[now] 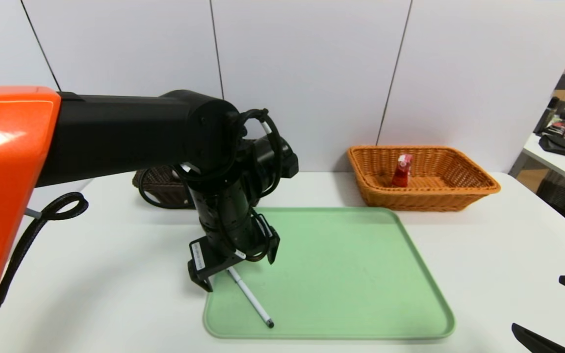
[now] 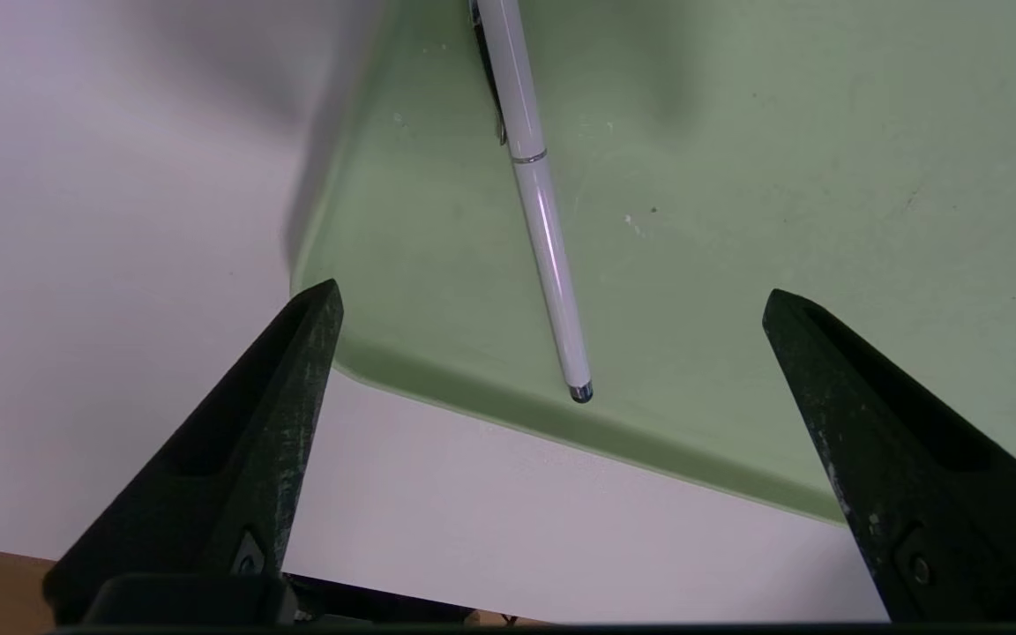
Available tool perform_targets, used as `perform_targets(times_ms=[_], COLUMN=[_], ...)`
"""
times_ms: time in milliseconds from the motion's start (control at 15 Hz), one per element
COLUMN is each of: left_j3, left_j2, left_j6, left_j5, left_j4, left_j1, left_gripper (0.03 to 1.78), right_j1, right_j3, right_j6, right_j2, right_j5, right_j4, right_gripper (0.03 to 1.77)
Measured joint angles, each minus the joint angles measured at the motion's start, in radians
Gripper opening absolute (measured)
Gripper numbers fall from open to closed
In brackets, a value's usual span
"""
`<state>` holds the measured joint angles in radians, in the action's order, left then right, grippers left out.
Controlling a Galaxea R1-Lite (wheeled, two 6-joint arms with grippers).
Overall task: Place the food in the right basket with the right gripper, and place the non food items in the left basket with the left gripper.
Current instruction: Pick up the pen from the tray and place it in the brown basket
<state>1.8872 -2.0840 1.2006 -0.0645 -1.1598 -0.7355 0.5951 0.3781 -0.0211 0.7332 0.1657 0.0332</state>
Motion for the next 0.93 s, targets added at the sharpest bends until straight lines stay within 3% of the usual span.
perform_targets(times_ms=[933], left_j3=[-0.012], left_j2=[-0.072], left_j6=[0.012], left_j5=[0.035], left_j4=[0.066], left_j1=[0.032], left_gripper=[1.69], right_j1=[0.000], right_j3=[-0.001], right_j6=[0.000], right_j2=[0.002], right_j5=[-0.001], right_j4=[0.000], right_gripper=[1.70])
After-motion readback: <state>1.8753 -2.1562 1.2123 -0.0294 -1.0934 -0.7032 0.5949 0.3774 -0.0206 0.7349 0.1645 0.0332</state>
